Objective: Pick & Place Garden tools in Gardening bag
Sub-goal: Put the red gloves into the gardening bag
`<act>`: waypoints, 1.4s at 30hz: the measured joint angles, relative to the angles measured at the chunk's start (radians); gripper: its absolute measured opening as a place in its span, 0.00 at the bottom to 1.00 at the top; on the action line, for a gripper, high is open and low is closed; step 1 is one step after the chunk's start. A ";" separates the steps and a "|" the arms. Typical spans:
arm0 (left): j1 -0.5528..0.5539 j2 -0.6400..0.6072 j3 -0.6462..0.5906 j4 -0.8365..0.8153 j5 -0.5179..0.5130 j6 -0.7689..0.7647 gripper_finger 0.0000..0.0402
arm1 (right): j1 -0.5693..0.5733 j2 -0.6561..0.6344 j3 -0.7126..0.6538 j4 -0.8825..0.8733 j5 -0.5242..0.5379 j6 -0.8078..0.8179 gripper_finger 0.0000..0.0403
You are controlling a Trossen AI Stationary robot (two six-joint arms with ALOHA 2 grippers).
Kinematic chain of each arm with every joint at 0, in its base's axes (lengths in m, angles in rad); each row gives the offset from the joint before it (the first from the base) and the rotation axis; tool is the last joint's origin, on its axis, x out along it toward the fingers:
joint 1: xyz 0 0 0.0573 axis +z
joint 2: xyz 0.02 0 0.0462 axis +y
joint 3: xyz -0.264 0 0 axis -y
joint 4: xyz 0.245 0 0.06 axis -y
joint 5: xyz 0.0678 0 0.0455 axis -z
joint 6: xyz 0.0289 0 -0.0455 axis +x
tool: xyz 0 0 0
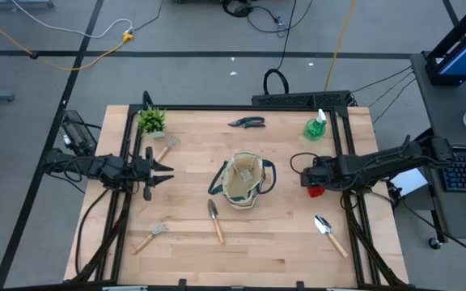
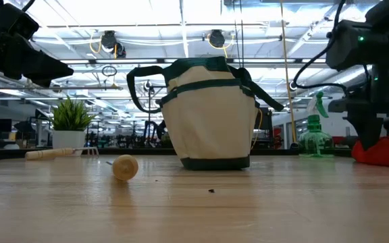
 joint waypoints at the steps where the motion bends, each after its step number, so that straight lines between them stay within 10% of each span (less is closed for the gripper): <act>1: 0.000 0.000 0.000 0.000 0.000 -0.002 0.28 | 0.000 0.001 -0.005 0.000 -0.003 0.005 0.65; 18: 0.000 0.000 0.000 0.000 -0.076 -0.015 0.28 | 0.001 -0.009 -0.012 0.099 -0.026 -0.071 0.18; 42: 0.000 0.000 0.000 0.003 -0.076 -0.016 0.28 | 0.002 -0.137 0.254 0.203 -0.133 -0.342 0.18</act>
